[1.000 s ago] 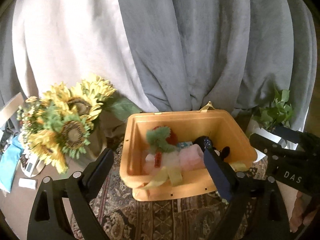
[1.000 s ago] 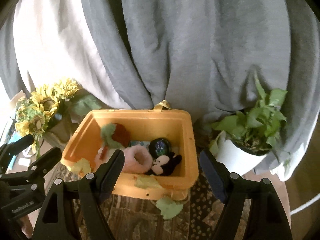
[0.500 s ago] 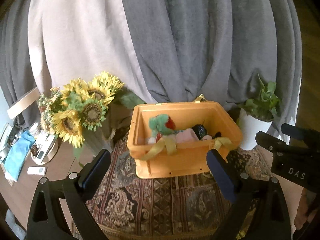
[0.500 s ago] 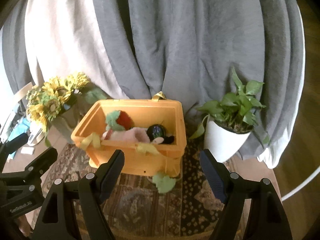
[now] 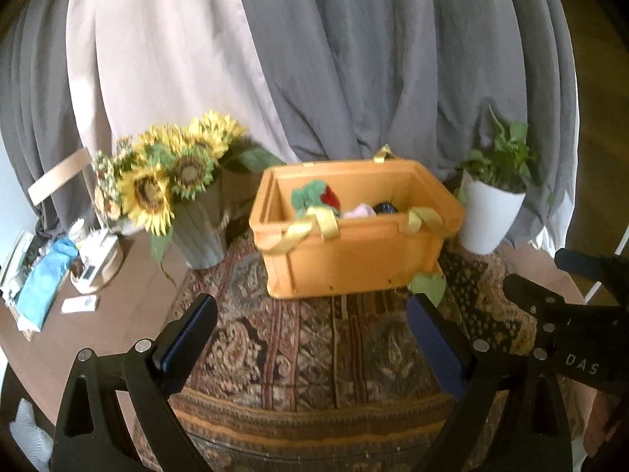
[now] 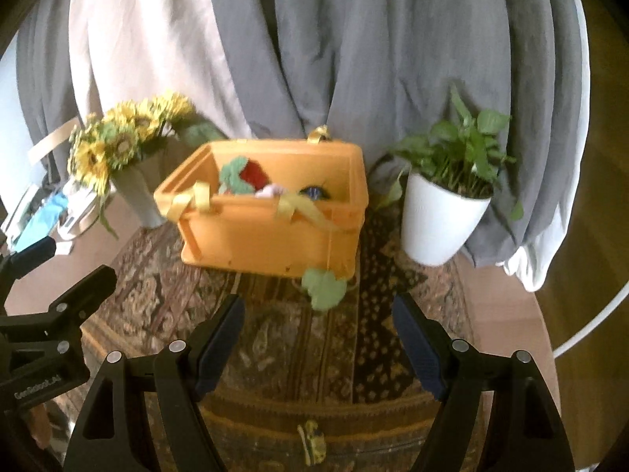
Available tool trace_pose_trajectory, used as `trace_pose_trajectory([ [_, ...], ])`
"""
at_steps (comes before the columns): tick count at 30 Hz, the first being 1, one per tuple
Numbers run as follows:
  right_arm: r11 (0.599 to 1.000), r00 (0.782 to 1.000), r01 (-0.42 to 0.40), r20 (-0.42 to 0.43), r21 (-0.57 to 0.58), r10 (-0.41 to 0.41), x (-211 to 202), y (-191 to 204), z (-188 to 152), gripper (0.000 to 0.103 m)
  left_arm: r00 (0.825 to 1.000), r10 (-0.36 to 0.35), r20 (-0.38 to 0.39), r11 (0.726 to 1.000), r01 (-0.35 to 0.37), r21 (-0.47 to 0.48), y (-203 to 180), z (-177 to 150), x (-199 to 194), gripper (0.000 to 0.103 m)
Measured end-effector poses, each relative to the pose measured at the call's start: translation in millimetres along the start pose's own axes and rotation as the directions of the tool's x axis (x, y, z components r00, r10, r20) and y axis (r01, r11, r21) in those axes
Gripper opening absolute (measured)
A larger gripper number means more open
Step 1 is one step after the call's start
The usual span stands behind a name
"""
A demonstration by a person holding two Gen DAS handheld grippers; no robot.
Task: Organize soft objects
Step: 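Grasp the yellow minion toy with the right tool while the left tool moves toward the frog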
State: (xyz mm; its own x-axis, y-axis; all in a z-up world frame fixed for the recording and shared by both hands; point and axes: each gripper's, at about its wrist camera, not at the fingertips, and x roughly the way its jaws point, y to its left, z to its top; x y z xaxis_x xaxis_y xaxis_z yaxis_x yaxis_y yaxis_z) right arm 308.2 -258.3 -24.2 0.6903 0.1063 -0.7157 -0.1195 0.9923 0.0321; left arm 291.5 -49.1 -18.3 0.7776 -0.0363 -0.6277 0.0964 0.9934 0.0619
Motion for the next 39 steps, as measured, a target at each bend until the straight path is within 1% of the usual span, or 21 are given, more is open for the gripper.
trace_pose_trajectory([
  [6, 1.000, 0.997, -0.024, -0.078, 0.001, 0.024, 9.7, -4.1, -26.2, 0.078, 0.999, 0.009, -0.050, 1.000, -0.009, 0.018, -10.5, -21.3, 3.0, 0.099],
  [12, 0.998, 0.984, -0.057, -0.170, 0.008, 0.058, 24.7, -9.3, -54.6, 0.077, 0.993, 0.005, -0.116, 1.000, -0.002, 0.026, -19.6, -44.6, 11.0, 0.099],
  [16, 0.997, 0.970, -0.072, -0.233, 0.017, 0.074, 35.9, -11.6, -73.4, 0.076, 0.984, -0.005, -0.176, 1.000, 0.010, 0.028, -24.9, -62.3, 21.0, 0.099],
  [18, 0.997, 0.962, -0.079, -0.260, 0.024, 0.082, 41.5, -13.2, -81.4, 0.076, 0.977, -0.017, -0.211, 1.000, 0.022, 0.021, -27.0, -71.3, 27.0, 0.099],
  [25, 0.995, 0.937, -0.095, -0.335, 0.030, 0.099, 61.1, -15.5, -102.4, 0.072, 0.956, -0.029, -0.292, 0.999, 0.036, 0.020, -35.1, -92.2, 43.4, 0.099],
  [28, 0.994, 0.925, -0.106, -0.363, 0.039, 0.113, 71.2, -16.8, -110.2, 0.069, 0.946, -0.030, -0.322, 0.999, 0.039, 0.023, -37.6, -99.4, 51.1, 0.098],
  [34, 0.991, 0.899, -0.124, -0.416, 0.056, 0.136, 91.6, -17.9, -123.4, 0.058, 0.931, -0.019, -0.365, 0.998, 0.038, 0.043, -41.0, -111.0, 63.3, 0.098],
  [39, 0.988, 0.886, -0.142, -0.437, 0.056, 0.153, 99.7, -15.7, -128.9, 0.049, 0.919, -0.021, -0.393, 0.998, 0.043, 0.048, -42.4, -117.5, 72.2, 0.098],
])
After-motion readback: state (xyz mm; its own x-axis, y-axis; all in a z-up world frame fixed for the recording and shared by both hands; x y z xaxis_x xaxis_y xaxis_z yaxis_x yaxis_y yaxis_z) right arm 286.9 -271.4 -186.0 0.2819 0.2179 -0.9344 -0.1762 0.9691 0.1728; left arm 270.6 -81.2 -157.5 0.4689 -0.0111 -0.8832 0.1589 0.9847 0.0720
